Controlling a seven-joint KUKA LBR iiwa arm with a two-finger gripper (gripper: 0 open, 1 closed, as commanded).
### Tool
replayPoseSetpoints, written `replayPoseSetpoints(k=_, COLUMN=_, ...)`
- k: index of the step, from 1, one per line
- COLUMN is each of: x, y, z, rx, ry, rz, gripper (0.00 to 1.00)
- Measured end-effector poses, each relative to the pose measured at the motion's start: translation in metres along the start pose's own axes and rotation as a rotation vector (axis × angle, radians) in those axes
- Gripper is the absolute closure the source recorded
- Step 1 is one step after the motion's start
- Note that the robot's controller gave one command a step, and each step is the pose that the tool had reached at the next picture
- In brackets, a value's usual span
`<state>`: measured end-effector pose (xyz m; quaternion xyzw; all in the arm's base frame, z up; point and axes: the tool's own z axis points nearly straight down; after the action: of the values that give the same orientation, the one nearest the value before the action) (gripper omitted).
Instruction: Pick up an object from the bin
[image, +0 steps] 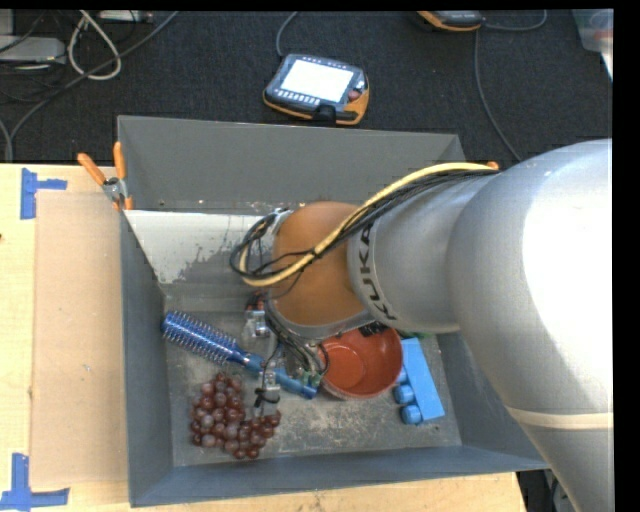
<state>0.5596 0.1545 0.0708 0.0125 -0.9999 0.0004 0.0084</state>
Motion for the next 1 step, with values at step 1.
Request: replayPoseSetpoints(k=1, x=-0.0524, y=0.0407, z=0.0004, rx=-0.008, ry=-0.023, rz=0.498, gripper=0.0)
